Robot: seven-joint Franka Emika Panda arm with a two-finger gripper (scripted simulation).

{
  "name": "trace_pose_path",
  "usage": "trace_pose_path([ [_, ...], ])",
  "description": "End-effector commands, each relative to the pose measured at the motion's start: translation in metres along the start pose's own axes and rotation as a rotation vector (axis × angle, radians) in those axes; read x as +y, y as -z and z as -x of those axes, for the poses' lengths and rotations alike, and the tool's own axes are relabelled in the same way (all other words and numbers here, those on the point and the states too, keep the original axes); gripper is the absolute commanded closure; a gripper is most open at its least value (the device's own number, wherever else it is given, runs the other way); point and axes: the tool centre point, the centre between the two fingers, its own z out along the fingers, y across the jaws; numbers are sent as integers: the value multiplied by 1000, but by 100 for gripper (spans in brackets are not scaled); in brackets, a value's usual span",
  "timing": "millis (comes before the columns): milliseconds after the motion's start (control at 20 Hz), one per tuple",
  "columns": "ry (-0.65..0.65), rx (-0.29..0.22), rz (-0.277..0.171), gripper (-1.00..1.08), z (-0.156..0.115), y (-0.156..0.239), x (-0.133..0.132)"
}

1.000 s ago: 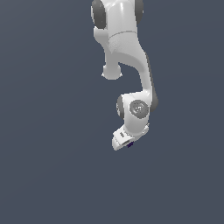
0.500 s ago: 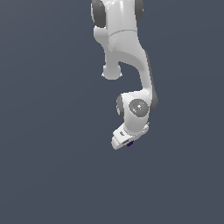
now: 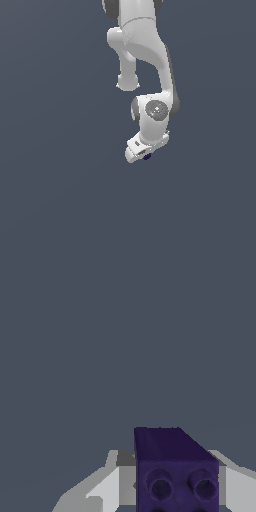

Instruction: Pick up the object and move it to a goal position.

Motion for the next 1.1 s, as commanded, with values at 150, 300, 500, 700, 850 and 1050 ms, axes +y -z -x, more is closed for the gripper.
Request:
trace_pose_path([
  [150,0,1,1,108,22,36,-2],
  [300,0,1,1,108,37,59,-3],
  [500,0,1,2,108,56,89,-5],
  [700,0,1,2,108,76,121,-7],
  [850,0,1,1,108,90,144,-8],
  [1050,0,1,1,108,110,177,-10],
])
